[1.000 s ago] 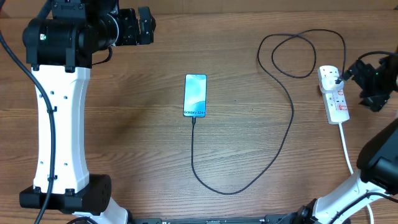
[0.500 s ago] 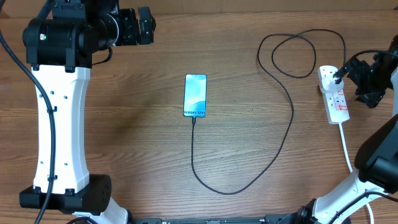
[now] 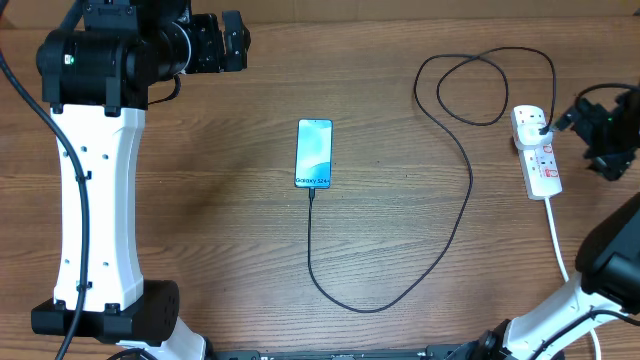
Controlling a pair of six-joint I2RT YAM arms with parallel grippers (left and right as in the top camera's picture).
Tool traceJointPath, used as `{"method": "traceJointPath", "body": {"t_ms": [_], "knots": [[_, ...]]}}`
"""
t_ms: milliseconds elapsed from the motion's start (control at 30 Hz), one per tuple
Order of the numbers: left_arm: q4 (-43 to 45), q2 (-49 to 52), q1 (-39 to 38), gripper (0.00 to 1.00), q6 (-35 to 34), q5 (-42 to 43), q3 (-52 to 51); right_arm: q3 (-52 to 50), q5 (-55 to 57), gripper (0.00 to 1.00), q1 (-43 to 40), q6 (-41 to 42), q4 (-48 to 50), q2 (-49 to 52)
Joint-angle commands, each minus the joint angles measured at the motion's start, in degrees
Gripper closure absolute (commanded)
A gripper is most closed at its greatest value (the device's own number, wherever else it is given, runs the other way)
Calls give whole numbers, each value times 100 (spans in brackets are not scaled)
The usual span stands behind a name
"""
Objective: Plug charger to phone and switch on socket
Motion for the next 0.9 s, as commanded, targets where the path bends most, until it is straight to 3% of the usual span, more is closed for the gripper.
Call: {"method": "traceJointPath", "body": {"t_ms": [0, 233, 367, 867], "knots": [[7, -9, -39, 0, 109, -50, 2, -24, 114, 0, -83, -341, 173, 24], [7, -9, -39, 0, 111, -50, 4, -24, 315, 0, -90, -553, 798, 162], [7, -9, -39, 0, 111, -50, 4, -24, 313, 0, -96, -1207, 964, 319], [7, -9, -39, 0, 111, -50, 4, -24, 243, 0, -354, -1198, 1032, 857]]}}
